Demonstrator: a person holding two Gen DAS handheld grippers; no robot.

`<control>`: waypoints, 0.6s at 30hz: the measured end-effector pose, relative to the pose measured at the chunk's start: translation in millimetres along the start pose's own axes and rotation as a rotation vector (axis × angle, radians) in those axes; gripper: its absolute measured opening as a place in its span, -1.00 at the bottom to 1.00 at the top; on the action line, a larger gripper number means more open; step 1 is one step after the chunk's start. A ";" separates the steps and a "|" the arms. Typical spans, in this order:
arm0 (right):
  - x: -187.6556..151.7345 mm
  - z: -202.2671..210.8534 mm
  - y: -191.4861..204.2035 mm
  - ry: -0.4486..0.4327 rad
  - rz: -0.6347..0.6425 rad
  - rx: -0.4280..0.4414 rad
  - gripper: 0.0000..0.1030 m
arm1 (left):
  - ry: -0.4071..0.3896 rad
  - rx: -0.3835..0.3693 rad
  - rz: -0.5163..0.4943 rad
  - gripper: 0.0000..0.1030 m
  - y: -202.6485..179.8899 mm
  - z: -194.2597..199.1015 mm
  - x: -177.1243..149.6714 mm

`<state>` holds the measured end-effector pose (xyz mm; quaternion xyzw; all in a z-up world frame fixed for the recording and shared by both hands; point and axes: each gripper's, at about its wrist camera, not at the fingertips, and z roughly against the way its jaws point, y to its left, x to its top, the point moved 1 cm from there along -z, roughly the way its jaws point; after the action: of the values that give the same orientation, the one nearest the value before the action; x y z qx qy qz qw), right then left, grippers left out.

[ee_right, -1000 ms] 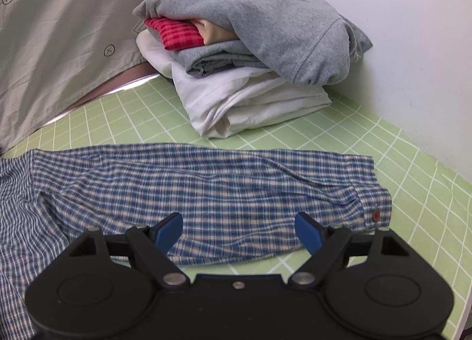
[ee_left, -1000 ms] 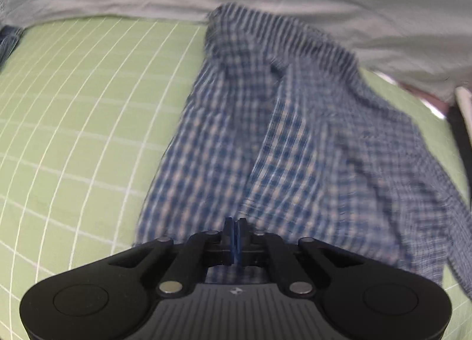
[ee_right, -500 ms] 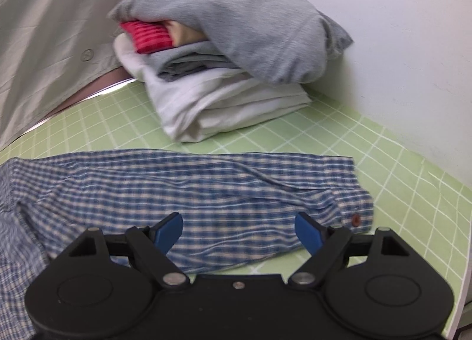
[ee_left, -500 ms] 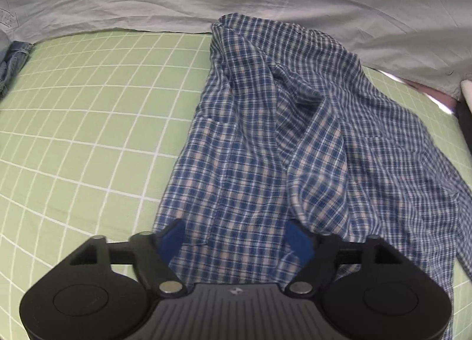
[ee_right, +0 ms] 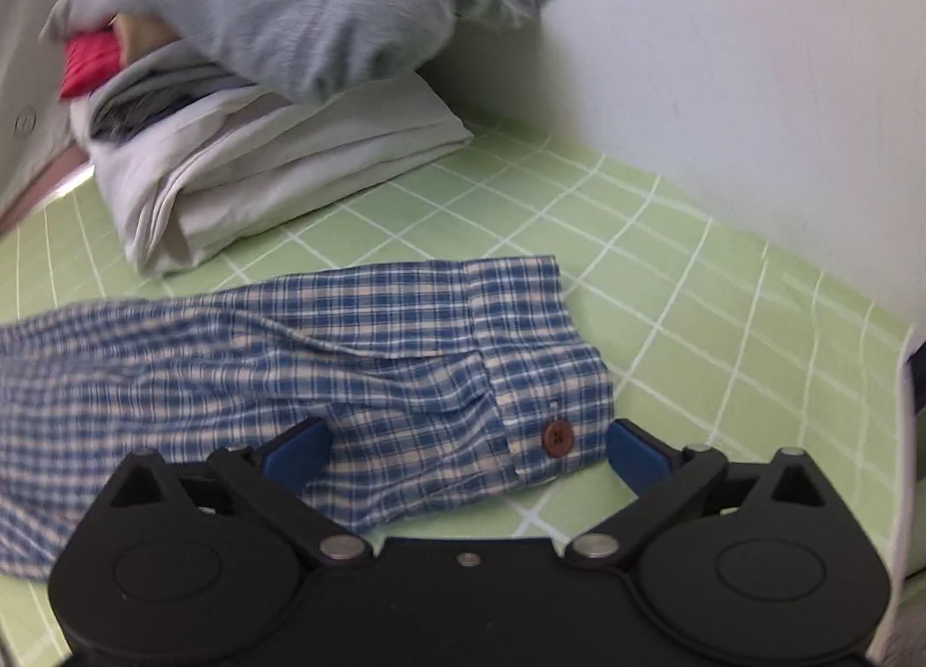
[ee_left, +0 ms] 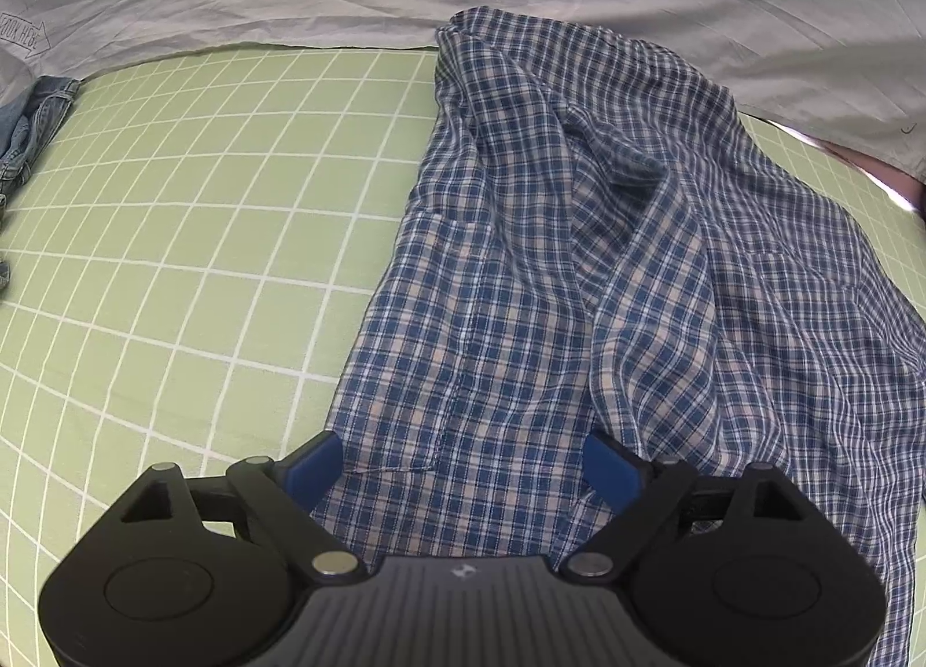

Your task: Fold clothes

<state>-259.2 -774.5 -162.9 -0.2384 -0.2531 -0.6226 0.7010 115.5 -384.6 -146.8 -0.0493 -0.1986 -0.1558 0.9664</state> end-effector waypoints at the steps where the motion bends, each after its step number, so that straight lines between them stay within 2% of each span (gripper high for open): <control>1: 1.0 -1.6 -2.5 0.007 -0.025 0.005 1.00 | 0.003 -0.002 0.005 0.76 0.4 0.1 -0.3; 4: 4.1 -2.4 -1.8 0.009 -0.044 0.012 0.94 | 0.008 -0.007 0.020 0.76 2.5 0.6 -1.4; 6: 6.8 0.0 0.7 -0.005 -0.042 0.050 0.68 | 0.008 -0.011 0.029 0.76 4.7 1.5 -2.0; 8: 10.5 3.7 2.9 -0.016 -0.051 0.118 -0.19 | 0.006 -0.008 0.040 0.76 7.3 2.5 -2.5; 10: 14.5 7.2 5.1 -0.009 -0.098 0.206 -0.60 | 0.010 0.000 0.052 0.76 10.6 2.8 -3.0; 11: 16.5 9.2 6.9 -0.005 -0.129 0.251 -0.72 | 0.012 0.002 0.058 0.76 13.0 2.6 -3.4; 13: 19.2 20.4 20.4 -0.025 -0.114 0.301 -0.87 | 0.010 -0.001 0.076 0.76 18.9 4.4 -6.0; 18: 22.2 63.1 74.3 -0.088 0.009 0.460 -0.91 | 0.009 -0.008 0.116 0.77 32.7 6.9 -16.4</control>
<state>-186.9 -741.9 -102.0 -0.1006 -0.4175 -0.5343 0.7281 109.2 -348.0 -148.2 -0.0638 -0.1906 -0.1006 0.9744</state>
